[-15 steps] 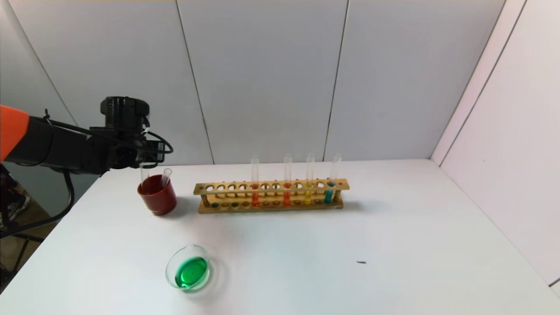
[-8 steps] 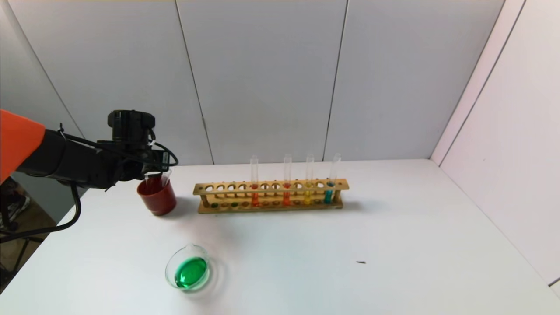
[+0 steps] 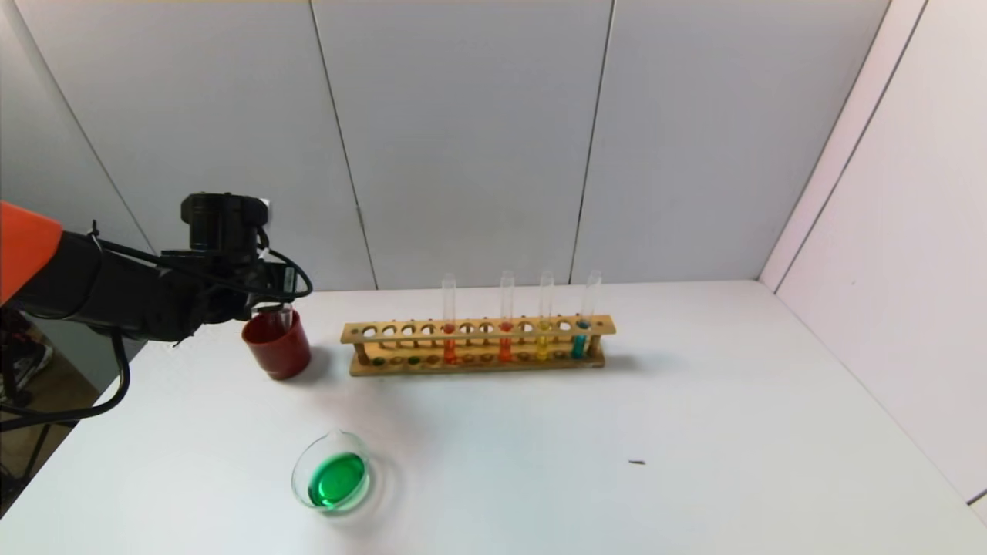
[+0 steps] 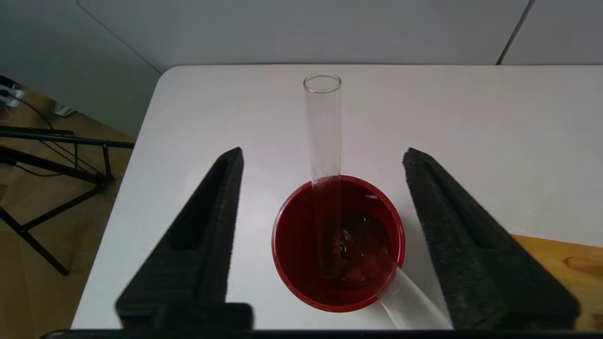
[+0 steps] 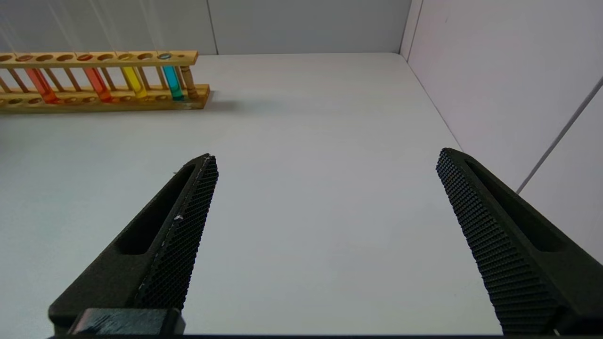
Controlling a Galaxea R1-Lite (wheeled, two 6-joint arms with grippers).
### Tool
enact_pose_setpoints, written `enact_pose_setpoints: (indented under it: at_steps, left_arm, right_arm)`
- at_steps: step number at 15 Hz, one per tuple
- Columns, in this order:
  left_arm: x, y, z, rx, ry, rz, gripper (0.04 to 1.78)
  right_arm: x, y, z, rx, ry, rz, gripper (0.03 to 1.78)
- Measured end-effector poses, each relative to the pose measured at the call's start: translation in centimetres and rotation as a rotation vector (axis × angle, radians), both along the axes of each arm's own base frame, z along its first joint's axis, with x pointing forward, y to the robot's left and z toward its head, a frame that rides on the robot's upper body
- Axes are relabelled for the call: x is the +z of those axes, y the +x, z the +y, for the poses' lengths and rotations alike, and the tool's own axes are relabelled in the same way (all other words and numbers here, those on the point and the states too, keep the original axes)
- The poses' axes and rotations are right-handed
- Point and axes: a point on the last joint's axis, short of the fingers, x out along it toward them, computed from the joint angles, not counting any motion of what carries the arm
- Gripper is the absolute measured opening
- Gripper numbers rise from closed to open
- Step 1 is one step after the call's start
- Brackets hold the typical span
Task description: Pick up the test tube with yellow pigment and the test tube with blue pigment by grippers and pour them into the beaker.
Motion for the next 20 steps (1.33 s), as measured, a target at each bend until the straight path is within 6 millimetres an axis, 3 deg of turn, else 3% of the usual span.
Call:
enact_pose_setpoints:
  at_steps: [4, 10, 14, 20]
  left_arm:
    - [3.4, -1.3, 0.1, -0.013, 0.033, -0.076, 1.68]
    - [7.5, -5.8, 0.3, -0.005, 0.042, -0.134, 1.75]
    - [9.0, -11.7, -0.2, -0.017, 0.050, -0.133, 1.75]
    - [11.1, -24.1, 0.2, 0.010, 0.088, -0.147, 1.75]
  right_arm:
    - [0.0, 0.0, 0.0, 0.000, 0.000, 0.000, 1.70]
    - [0.0, 0.0, 0.0, 0.000, 0.000, 0.000, 1.70]
    - [0.0, 0.0, 0.0, 0.000, 0.000, 0.000, 1.70]
    - [0.0, 0.0, 0.0, 0.000, 0.000, 0.000, 1.70]
